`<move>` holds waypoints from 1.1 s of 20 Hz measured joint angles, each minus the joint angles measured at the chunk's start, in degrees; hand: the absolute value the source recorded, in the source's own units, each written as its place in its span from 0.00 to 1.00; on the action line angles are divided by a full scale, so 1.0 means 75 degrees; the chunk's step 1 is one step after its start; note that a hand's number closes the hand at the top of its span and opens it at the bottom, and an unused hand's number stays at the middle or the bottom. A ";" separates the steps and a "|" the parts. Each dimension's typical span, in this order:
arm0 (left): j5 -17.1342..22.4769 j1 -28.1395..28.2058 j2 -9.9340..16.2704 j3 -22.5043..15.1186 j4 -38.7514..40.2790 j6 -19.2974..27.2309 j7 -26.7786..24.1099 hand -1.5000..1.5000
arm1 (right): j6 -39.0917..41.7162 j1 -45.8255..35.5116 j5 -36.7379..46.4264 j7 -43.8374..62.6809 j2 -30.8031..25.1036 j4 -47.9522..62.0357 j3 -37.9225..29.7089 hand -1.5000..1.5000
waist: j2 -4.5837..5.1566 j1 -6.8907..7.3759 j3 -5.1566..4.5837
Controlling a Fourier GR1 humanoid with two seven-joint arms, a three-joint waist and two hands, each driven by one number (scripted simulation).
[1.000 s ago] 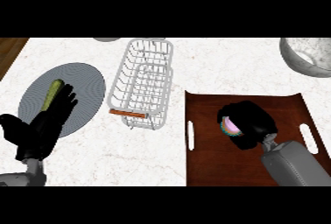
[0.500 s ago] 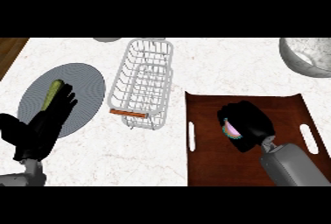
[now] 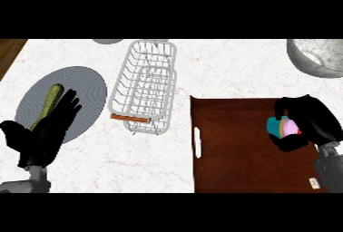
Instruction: Pick the cupcake from the tray and place it in the tiered basket
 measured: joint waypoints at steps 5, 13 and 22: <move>-0.0039 0.0041 -0.0046 0.0002 -0.0084 0.0061 0.0071 0.50 | -0.0270 -0.0017 -0.1418 -0.0271 0.0369 -0.0897 -0.1046 1.00 | -0.0033 -0.0065 0.0005; -0.0094 0.0019 -0.0032 0.0076 -0.0041 -0.0014 0.0130 0.50 | 0.0812 -0.0258 -0.3274 0.0617 0.0773 -0.3347 -0.1608 1.00 | -0.0024 -0.0016 -0.0002; -0.0176 -0.0235 -0.0130 0.0140 0.0170 -0.0150 0.0106 0.50 | 0.2017 -0.1997 -0.3771 0.3535 0.1437 -0.4717 -0.0572 1.00 | 0.0002 0.0104 -0.0007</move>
